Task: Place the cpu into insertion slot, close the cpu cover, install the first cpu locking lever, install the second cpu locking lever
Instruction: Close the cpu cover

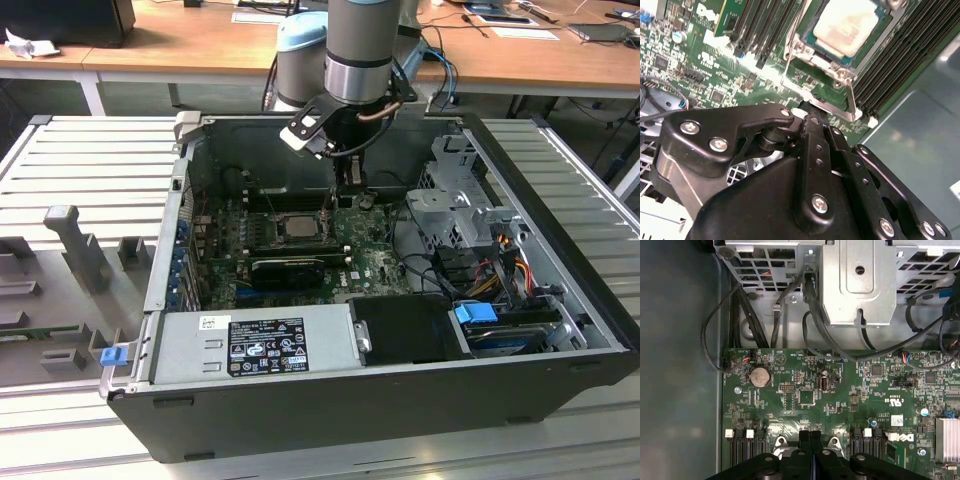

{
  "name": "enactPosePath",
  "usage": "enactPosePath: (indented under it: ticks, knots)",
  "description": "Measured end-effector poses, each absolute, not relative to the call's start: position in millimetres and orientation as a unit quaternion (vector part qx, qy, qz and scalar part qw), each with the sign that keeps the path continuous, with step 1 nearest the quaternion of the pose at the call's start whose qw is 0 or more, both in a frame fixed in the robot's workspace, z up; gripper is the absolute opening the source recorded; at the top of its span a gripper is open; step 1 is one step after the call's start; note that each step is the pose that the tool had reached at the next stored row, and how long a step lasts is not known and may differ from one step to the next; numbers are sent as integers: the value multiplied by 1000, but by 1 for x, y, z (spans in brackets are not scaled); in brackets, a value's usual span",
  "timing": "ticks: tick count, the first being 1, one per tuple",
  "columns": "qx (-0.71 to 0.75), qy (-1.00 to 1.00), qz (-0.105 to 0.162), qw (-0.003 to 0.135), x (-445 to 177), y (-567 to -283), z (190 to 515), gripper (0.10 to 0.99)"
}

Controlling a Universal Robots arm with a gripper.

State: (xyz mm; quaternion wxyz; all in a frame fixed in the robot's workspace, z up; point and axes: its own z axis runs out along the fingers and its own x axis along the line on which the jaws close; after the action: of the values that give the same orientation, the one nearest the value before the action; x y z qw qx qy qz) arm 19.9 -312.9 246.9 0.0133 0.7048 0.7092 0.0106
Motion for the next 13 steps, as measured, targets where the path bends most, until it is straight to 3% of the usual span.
enactPosePath:
  ticks: [13]
  knots:
    - [705, 709, 11, 13, -15, -313, 247, 106]
